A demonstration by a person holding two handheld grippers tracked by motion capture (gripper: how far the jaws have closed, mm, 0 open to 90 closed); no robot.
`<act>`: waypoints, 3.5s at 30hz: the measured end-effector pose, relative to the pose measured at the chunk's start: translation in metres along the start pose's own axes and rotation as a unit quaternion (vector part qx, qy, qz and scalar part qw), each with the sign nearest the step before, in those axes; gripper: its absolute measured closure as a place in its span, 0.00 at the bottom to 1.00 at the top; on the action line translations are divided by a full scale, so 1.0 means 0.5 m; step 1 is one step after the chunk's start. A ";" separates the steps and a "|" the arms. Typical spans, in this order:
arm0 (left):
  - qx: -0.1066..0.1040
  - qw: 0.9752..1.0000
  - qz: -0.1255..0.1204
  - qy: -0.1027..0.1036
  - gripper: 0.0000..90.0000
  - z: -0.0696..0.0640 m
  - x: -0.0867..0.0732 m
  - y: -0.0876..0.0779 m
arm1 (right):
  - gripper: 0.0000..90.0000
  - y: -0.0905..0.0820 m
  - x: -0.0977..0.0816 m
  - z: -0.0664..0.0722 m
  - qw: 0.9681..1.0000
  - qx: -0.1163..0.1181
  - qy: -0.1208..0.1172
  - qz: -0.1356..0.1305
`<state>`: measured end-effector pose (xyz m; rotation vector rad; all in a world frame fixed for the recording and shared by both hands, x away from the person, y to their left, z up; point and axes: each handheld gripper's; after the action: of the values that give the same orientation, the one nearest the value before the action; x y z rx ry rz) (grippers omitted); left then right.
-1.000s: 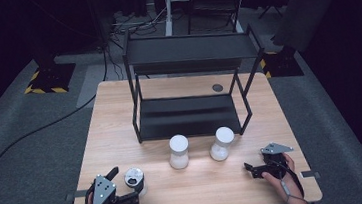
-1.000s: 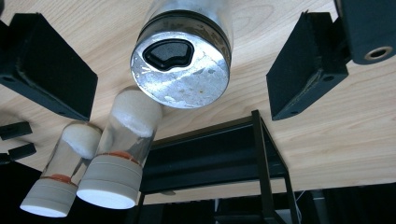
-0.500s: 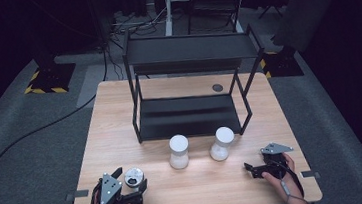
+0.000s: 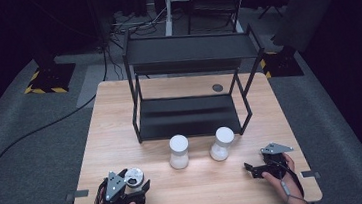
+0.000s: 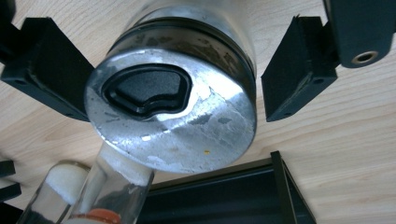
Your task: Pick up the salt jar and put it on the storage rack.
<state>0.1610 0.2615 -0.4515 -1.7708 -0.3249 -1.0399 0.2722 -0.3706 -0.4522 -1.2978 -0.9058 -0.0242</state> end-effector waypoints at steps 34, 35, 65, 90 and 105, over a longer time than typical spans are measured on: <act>0.008 1.000 0.012 0.000 0.33 0.001 0.042 0.001 | 0.04 0.002 0.003 0.001 1.000 -0.001 0.000 0.002; 0.007 1.000 0.014 0.001 0.33 0.003 0.047 0.002 | 0.04 0.002 0.003 0.001 1.000 -0.001 0.000 0.002; -0.003 0.999 0.009 0.042 0.33 0.012 0.210 0.049 | 0.03 0.003 0.005 0.004 1.000 -0.004 0.002 0.002; -0.012 0.998 0.006 0.058 0.33 0.030 0.314 0.124 | 0.03 0.003 0.004 0.006 1.000 -0.007 0.004 0.002; -0.016 0.998 0.003 0.056 0.33 0.042 0.372 0.183 | 0.03 0.002 0.003 0.008 1.000 -0.008 0.006 0.002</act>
<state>0.3395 0.1942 -0.3681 -1.7317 -0.2344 -1.1415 0.2717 -0.3662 -0.4522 -1.3137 -0.8945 -0.0366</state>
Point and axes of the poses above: each handheld gripper's, and its own axes: y roughly forward along the jaws, x roughly out of its top, z roughly to its left, and after that the axes turned 11 degrees about z, right-handed
